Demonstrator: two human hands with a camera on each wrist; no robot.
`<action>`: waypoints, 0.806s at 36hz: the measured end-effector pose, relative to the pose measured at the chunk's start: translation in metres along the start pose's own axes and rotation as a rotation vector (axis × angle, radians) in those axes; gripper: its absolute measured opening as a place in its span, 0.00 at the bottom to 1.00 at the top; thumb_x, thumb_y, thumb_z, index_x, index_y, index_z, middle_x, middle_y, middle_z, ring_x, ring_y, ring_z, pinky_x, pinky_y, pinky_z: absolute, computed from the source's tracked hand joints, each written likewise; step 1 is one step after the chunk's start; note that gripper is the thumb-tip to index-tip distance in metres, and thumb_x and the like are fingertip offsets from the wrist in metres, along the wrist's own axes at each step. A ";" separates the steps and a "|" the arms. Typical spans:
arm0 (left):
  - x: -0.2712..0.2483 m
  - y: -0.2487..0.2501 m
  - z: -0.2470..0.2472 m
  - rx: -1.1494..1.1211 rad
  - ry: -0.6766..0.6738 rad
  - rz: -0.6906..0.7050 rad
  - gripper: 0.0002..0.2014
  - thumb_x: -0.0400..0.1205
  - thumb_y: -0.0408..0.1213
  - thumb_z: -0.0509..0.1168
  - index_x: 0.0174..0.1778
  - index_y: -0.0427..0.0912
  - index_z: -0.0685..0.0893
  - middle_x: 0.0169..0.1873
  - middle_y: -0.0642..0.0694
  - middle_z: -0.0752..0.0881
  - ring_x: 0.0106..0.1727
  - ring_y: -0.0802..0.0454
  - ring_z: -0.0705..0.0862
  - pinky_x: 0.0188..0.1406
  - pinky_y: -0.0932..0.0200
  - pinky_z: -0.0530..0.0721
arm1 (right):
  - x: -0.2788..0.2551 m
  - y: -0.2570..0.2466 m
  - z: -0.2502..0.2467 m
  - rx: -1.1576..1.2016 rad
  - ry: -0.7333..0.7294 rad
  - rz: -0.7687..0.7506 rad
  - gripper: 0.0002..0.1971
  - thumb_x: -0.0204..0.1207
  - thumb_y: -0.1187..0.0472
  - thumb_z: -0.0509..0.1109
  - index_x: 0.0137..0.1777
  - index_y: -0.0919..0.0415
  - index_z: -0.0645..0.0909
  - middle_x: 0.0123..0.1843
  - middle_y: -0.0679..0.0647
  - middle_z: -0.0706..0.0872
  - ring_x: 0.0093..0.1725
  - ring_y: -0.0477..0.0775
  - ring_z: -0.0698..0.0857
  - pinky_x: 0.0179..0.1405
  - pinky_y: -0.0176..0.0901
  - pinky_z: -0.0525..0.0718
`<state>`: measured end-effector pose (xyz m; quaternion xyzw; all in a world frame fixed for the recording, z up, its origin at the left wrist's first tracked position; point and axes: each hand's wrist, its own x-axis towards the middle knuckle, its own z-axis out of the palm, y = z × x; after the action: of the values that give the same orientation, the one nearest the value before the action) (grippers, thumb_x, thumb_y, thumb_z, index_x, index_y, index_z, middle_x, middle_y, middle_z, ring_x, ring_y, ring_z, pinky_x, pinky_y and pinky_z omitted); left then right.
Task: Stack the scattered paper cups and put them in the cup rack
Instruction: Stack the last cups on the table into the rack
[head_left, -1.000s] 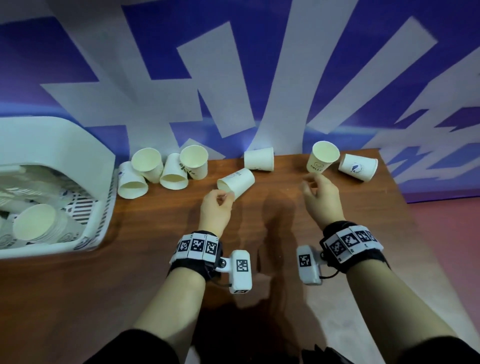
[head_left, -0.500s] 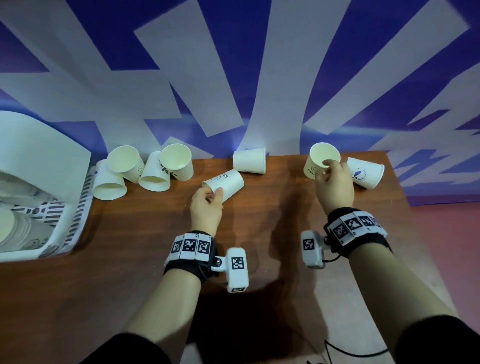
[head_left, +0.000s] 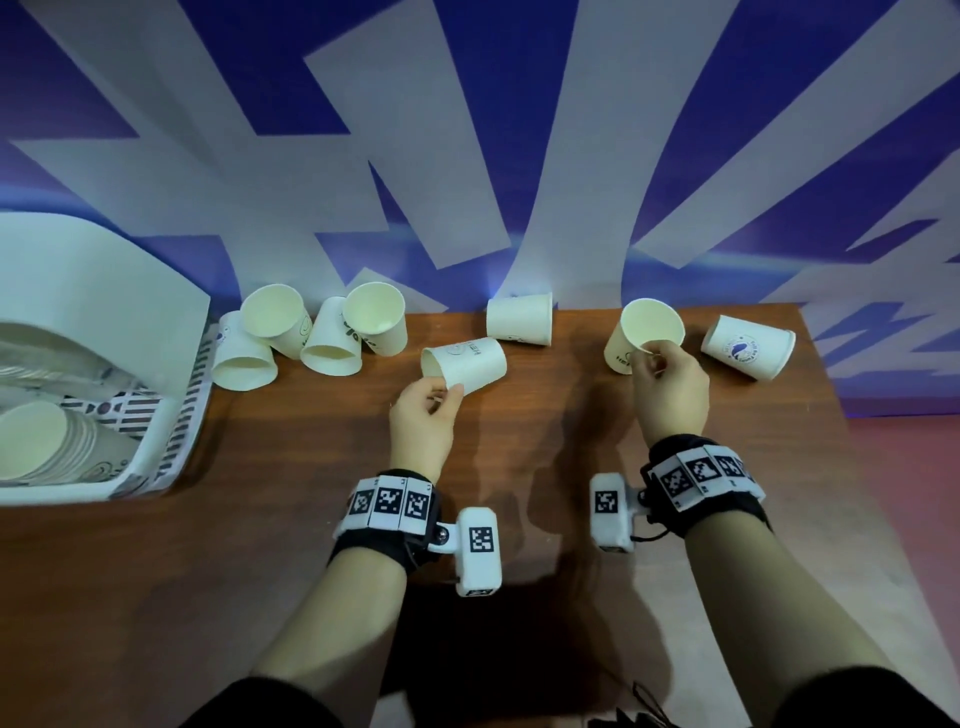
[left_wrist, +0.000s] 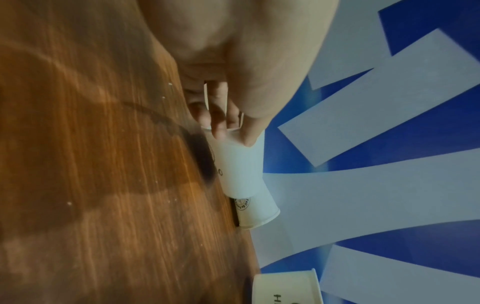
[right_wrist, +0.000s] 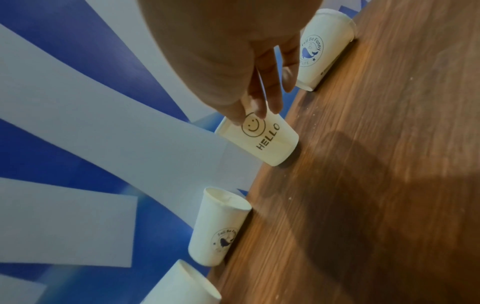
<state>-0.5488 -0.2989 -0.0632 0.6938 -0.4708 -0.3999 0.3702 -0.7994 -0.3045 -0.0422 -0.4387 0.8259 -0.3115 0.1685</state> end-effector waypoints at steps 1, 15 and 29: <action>-0.003 0.001 -0.002 0.005 -0.006 0.013 0.02 0.81 0.39 0.68 0.47 0.45 0.84 0.46 0.42 0.87 0.49 0.47 0.85 0.49 0.58 0.83 | -0.005 -0.002 0.000 0.014 0.000 -0.005 0.10 0.78 0.57 0.65 0.54 0.59 0.85 0.50 0.62 0.87 0.52 0.65 0.83 0.50 0.52 0.81; -0.035 0.001 -0.054 0.016 0.071 0.164 0.08 0.79 0.31 0.71 0.53 0.36 0.88 0.46 0.45 0.85 0.44 0.56 0.82 0.39 0.81 0.76 | -0.080 -0.036 -0.007 0.192 -0.049 -0.133 0.11 0.79 0.57 0.69 0.57 0.61 0.85 0.64 0.57 0.80 0.62 0.53 0.78 0.52 0.36 0.68; -0.066 -0.006 -0.116 -0.076 0.073 0.122 0.05 0.78 0.39 0.72 0.48 0.45 0.87 0.49 0.48 0.86 0.47 0.57 0.83 0.44 0.76 0.77 | -0.159 -0.069 -0.003 0.210 -0.073 -0.280 0.13 0.76 0.55 0.72 0.56 0.62 0.83 0.63 0.56 0.81 0.60 0.55 0.81 0.55 0.46 0.79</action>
<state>-0.4575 -0.2183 -0.0081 0.6634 -0.4829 -0.3688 0.4367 -0.6699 -0.2004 0.0066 -0.5402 0.7131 -0.4005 0.1984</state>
